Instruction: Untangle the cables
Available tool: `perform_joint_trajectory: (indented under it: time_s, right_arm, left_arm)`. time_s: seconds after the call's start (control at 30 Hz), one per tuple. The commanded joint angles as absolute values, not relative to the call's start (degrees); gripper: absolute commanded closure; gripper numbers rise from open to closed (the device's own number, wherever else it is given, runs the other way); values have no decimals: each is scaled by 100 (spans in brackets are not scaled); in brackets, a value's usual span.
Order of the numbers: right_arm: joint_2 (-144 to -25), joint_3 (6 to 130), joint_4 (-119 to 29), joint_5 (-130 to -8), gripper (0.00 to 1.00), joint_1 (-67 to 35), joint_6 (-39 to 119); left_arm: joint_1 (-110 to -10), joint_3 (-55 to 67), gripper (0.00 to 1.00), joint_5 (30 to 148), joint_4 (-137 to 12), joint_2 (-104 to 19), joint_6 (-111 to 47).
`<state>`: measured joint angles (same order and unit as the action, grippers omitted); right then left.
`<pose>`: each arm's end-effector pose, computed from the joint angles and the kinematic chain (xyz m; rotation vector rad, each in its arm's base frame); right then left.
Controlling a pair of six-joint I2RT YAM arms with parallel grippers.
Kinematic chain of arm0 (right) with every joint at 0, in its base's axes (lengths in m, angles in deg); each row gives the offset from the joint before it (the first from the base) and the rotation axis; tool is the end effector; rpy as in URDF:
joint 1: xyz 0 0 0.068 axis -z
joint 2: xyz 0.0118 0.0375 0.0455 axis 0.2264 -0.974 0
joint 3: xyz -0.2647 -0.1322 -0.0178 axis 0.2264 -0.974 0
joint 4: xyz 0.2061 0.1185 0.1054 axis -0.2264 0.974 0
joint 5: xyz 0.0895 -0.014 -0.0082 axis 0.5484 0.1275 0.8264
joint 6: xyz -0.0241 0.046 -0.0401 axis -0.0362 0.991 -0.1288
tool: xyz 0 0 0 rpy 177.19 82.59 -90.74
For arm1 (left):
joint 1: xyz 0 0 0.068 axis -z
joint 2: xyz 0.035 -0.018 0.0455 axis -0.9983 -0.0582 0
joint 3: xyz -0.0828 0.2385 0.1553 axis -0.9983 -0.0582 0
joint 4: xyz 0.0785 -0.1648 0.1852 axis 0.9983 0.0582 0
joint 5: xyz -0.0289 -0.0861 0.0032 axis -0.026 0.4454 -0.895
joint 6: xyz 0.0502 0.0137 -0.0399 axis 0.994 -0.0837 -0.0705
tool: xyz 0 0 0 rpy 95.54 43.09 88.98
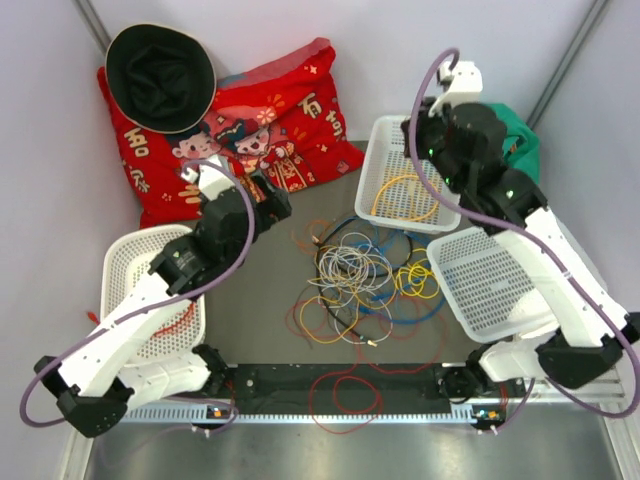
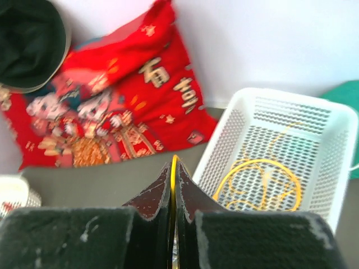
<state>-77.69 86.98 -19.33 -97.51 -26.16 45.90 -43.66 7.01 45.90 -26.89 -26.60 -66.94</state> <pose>0.2212 0.1569 0.5196 -0.1128 1.6734 0.3845 0.1690 -0.1172 0.4407 -0.4634 1.8155 -0.5039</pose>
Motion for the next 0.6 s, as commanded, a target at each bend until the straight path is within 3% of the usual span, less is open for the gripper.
perform_joint_trajectory:
  time_s: [0.0,0.23,0.57]
  right_arm:
    - [-8385,9928,-1171,-9787,100,-2146,4795]
    - [-9239,10282,-1364,-9672,100,-1320,5094]
    - [-10143,10115,-1961,-10094,100,-862,5156]
  left_arm:
    - [-4351,11,1,4021,-2325,-2112,-7391]
    - [-4351,-1606,1,4828,-2378,-1583,-8182]
    - [-4351,-2417,1,5216,-2325,-1170,-8368]
